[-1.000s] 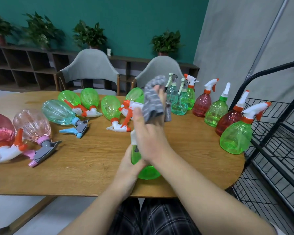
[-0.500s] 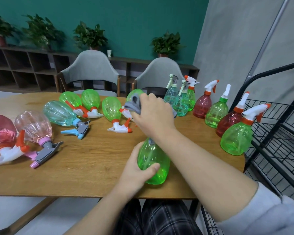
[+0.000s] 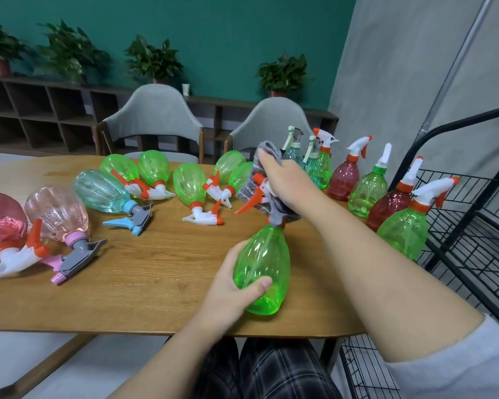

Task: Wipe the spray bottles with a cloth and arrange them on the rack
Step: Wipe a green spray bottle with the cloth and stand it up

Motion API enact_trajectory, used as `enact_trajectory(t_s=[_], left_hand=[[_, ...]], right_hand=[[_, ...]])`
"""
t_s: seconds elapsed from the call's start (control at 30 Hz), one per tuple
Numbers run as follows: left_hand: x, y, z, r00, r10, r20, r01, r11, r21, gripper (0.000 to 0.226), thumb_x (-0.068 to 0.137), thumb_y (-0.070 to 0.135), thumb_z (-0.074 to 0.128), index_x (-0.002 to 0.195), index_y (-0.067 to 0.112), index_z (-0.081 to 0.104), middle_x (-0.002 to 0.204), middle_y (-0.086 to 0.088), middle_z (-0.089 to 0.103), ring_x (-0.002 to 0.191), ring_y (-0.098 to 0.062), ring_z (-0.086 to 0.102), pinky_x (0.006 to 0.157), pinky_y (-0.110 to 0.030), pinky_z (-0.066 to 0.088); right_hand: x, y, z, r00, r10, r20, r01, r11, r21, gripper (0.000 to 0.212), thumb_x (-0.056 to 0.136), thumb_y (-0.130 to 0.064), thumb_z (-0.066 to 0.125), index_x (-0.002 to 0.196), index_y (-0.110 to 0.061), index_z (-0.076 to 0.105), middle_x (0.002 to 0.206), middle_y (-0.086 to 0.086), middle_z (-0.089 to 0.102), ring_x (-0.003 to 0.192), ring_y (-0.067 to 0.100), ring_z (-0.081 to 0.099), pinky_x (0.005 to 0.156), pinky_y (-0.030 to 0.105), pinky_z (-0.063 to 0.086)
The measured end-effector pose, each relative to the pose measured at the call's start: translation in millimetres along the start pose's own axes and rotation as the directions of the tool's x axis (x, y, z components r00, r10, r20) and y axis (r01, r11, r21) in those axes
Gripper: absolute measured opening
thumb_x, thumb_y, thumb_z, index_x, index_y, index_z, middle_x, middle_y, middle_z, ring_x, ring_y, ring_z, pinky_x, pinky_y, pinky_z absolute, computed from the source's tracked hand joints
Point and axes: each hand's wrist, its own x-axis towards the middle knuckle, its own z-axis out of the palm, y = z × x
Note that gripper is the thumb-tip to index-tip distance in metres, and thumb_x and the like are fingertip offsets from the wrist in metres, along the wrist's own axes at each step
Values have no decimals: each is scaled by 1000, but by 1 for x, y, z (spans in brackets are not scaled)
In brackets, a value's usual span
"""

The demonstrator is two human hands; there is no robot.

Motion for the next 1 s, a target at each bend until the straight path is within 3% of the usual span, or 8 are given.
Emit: enact_trajectory(t_s=[0.3, 0.43, 0.5, 0.63, 0.73, 0.83, 0.93, 1.0], left_hand=[[-3, 0, 0, 1000, -2, 24, 1, 1000, 31, 60, 83, 0, 71, 125, 36, 49, 104, 17, 70, 96, 1, 67, 76, -13, 50], [-3, 2, 1, 1000, 1, 6, -1, 1000, 18, 57, 83, 3, 70, 124, 35, 47, 101, 20, 70, 95, 2, 67, 74, -13, 51], [-2, 1, 0, 1000, 2, -8, -2, 1000, 4, 55, 83, 5, 69, 125, 34, 47, 101, 19, 70, 93, 5, 67, 72, -11, 50], [-2, -2, 2, 1000, 1, 11, -1, 1000, -3, 54, 84, -3, 69, 124, 27, 47, 98, 18, 72, 91, 5, 67, 74, -11, 49], [-2, -3, 4, 999, 34, -11, -34, 999, -2, 52, 77, 10, 76, 120, 24, 49, 97, 23, 72, 91, 8, 66, 76, -8, 47], [-3, -1, 3, 999, 46, -22, -46, 999, -13, 63, 64, 35, 76, 120, 24, 50, 98, 27, 70, 91, 7, 65, 77, -8, 46], [-2, -2, 3, 999, 41, -35, -42, 998, -46, 69, 58, 45, 73, 120, 23, 51, 99, 22, 71, 91, 4, 66, 76, -10, 48], [-1, -2, 3, 998, 47, -37, -49, 997, -54, 69, 58, 44, 73, 120, 23, 51, 98, 21, 72, 90, 5, 66, 76, -9, 48]], right_hand=[[-24, 15, 7, 961, -72, -265, 21, 981, -191, 59, 102, -45, 29, 52, -16, 37, 50, 1, 40, 45, 17, 38, 45, 28, 22], [-30, 5, 12, 860, 90, -502, 129, 914, 386, 45, 101, -40, 38, 60, -21, 40, 53, -4, 40, 44, 7, 39, 45, 24, 30], [-37, -1, 15, 789, -111, -605, 381, 861, 338, 32, 97, -41, 42, 75, -19, 48, 69, 2, 53, 63, 11, 54, 58, 20, 40], [-34, 2, 26, 741, -636, -218, 591, 770, -239, 45, 89, -40, 59, 116, -4, 57, 123, 14, 59, 127, 32, 48, 109, 35, 31], [-27, 12, 30, 684, -708, 173, 594, 404, -696, 45, 82, -36, 68, 118, -11, 60, 127, 8, 59, 139, 30, 36, 116, 42, 5], [-25, 10, 35, 721, -628, 294, 519, 208, -829, 25, 80, -31, 67, 99, -14, 69, 96, 4, 69, 114, 27, 58, 116, 52, 5], [-21, -2, 39, 742, -574, 345, 519, 167, -839, 7, 78, -24, 66, 74, -19, 67, 69, -3, 67, 76, 21, 64, 104, 40, 39], [-19, -8, 40, 746, -538, 392, 544, 151, -826, 10, 81, -28, 62, 76, -20, 65, 72, -4, 67, 76, 20, 62, 88, 32, 42]])
